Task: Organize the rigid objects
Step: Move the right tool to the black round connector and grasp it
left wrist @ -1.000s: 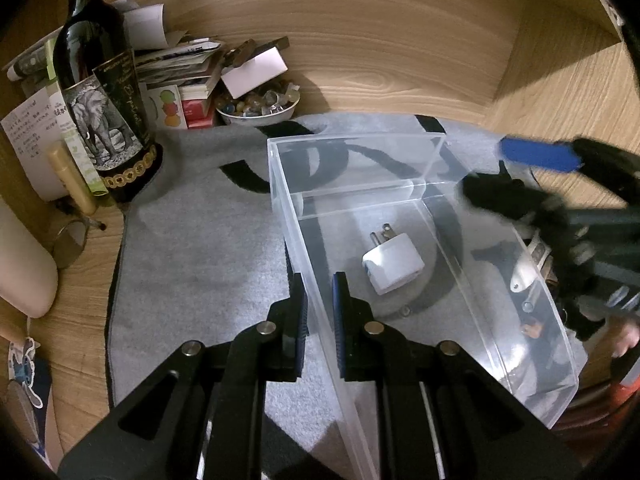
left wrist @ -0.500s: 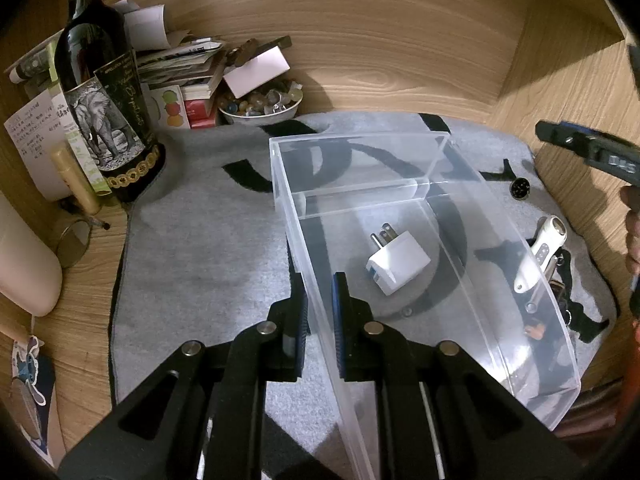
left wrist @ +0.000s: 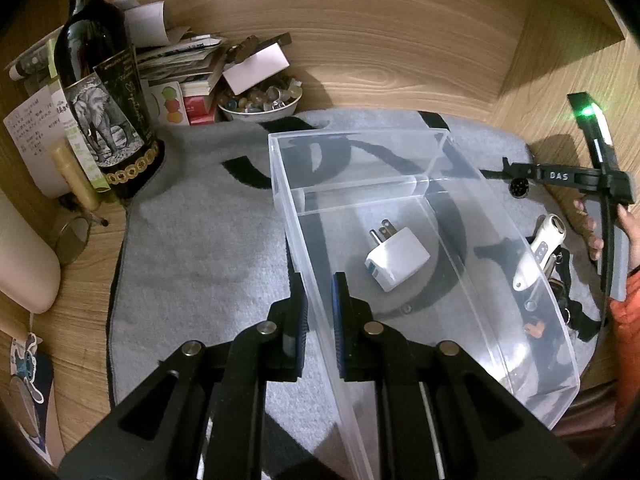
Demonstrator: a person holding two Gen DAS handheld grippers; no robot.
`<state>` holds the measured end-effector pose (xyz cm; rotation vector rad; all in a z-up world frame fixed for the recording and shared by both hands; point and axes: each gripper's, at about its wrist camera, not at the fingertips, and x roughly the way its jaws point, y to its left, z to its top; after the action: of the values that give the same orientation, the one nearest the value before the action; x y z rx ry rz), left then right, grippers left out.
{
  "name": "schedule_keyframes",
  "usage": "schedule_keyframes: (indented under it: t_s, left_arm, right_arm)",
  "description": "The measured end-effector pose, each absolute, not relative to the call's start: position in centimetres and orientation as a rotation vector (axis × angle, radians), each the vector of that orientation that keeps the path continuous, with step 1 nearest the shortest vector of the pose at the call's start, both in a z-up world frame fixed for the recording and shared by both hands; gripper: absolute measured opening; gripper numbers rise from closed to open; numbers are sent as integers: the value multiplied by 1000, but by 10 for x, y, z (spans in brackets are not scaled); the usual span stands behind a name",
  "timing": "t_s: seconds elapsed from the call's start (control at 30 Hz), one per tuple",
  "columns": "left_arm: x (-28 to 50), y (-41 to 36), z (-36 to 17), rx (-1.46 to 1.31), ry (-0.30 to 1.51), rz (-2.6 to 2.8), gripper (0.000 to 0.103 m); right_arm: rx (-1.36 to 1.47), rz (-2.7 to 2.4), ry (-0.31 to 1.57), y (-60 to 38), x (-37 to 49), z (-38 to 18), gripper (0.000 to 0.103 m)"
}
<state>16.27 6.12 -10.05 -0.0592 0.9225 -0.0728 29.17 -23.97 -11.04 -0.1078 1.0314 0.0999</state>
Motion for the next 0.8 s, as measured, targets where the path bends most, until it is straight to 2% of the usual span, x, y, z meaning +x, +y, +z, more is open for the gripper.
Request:
schedule_keyframes:
  t_s: [0.17, 0.23, 0.27, 0.37, 0.6, 0.8]
  left_arm:
    - [163, 61, -100, -60, 923, -72, 12]
    - [163, 61, -100, -61, 923, -72, 12]
    - [163, 61, -100, -61, 923, -73, 12]
    - [163, 61, -100, -61, 923, -73, 12]
    - [163, 61, -100, -62, 924, -73, 12]
    - [163, 61, -100, -59, 923, -73, 12]
  right_arm:
    - [-77, 115, 1120, -244, 301, -133, 62]
    - [-66, 124, 1153, -245, 302, -141, 52]
    - [-66, 126, 1165, -245, 303, -143, 44]
    - [-73, 125, 1151, -245, 298, -143, 32]
    - [-54, 154, 1098, -242, 280, -129, 32]
    - [-80, 207, 1019, -226, 260, -95, 32]
